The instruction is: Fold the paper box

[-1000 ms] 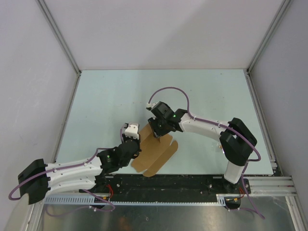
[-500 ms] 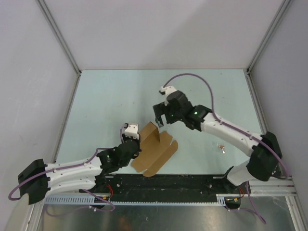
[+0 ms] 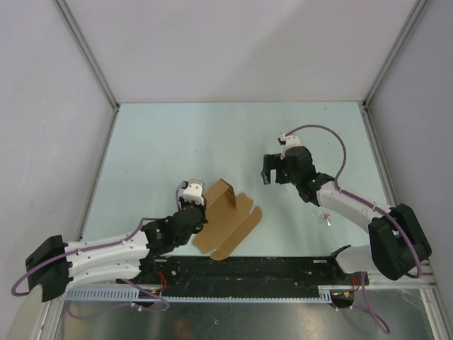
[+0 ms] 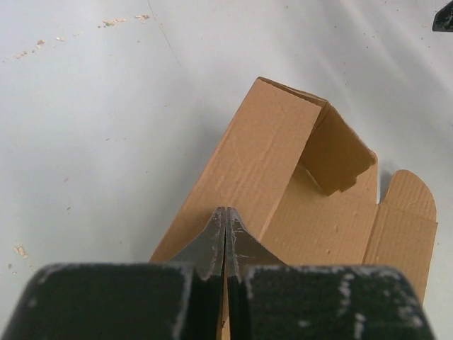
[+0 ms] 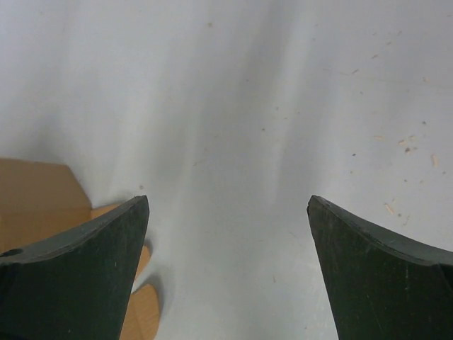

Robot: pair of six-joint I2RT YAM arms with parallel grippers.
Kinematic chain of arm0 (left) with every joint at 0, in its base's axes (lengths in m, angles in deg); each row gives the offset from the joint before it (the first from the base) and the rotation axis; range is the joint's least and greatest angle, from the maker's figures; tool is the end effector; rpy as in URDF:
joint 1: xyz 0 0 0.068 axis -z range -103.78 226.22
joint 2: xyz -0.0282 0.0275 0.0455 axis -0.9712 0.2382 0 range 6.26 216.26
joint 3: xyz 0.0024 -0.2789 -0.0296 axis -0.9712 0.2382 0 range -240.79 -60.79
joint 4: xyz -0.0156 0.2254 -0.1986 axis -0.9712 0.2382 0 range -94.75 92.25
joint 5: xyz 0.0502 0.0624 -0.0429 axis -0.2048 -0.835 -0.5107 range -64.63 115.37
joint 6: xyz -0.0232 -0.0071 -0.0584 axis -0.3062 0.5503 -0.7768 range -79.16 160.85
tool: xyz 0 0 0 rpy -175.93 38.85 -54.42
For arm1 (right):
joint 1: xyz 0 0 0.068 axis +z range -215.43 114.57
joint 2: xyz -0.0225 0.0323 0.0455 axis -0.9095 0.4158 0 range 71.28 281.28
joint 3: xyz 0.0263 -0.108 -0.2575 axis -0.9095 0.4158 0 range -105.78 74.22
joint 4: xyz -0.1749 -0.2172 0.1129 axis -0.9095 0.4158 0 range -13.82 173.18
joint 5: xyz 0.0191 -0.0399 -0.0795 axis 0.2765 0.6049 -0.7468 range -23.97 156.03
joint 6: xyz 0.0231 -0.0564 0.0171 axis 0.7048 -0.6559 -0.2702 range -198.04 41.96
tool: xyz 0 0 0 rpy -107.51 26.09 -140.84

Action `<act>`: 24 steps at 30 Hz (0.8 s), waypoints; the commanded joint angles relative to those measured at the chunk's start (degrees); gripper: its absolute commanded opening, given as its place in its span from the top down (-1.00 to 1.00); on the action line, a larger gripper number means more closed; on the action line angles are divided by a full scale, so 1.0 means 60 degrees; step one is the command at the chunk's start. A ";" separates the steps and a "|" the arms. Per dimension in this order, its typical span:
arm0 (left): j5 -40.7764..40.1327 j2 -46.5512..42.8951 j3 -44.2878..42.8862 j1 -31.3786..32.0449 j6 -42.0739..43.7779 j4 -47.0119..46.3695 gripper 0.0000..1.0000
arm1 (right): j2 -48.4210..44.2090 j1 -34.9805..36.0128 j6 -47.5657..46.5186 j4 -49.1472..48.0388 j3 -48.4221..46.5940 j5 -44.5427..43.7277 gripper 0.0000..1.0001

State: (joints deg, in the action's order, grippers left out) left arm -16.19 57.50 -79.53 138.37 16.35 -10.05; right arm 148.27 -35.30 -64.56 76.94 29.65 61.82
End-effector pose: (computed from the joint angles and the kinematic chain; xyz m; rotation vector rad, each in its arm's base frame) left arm 0.1322 -0.1810 0.1717 0.1944 1.9193 -0.2680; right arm 0.2921 0.1653 0.2084 -0.2715 2.1533 0.3621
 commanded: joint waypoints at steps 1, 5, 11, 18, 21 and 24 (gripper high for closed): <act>0.0145 -0.0234 0.0062 -0.0046 -0.0005 0.0107 1.00 | -0.0234 -0.0027 -0.0091 -0.2015 0.0047 -0.1026 -1.00; 0.0130 -0.0264 0.0048 -0.0046 0.0053 0.0136 1.00 | -0.0424 -0.0129 -0.0270 -0.1284 -0.0013 -0.1772 -0.99; 0.0130 -0.0162 0.0033 -0.0046 0.0024 0.0136 1.00 | -0.0880 -0.0744 -0.0326 -0.2646 0.0882 0.0452 -0.75; 0.0174 -0.0001 -0.0011 -0.0046 0.0024 0.0136 1.00 | -0.0133 -0.0087 -0.1424 -0.2177 0.0735 0.2532 -0.06; 0.0159 0.0072 -0.0040 -0.0046 0.0039 0.0136 1.00 | 0.0175 0.0470 -0.1790 -0.2118 0.0735 0.2182 0.19; 0.0159 0.0116 -0.0055 -0.0046 0.0039 0.0136 1.00 | 0.0425 0.0910 -0.1937 -0.2220 0.0735 0.1859 0.21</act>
State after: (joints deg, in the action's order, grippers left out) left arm -15.38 57.63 -79.53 138.35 16.42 -9.68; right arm 149.65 -32.53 -72.83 65.18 35.00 73.42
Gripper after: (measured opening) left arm 0.003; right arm 0.399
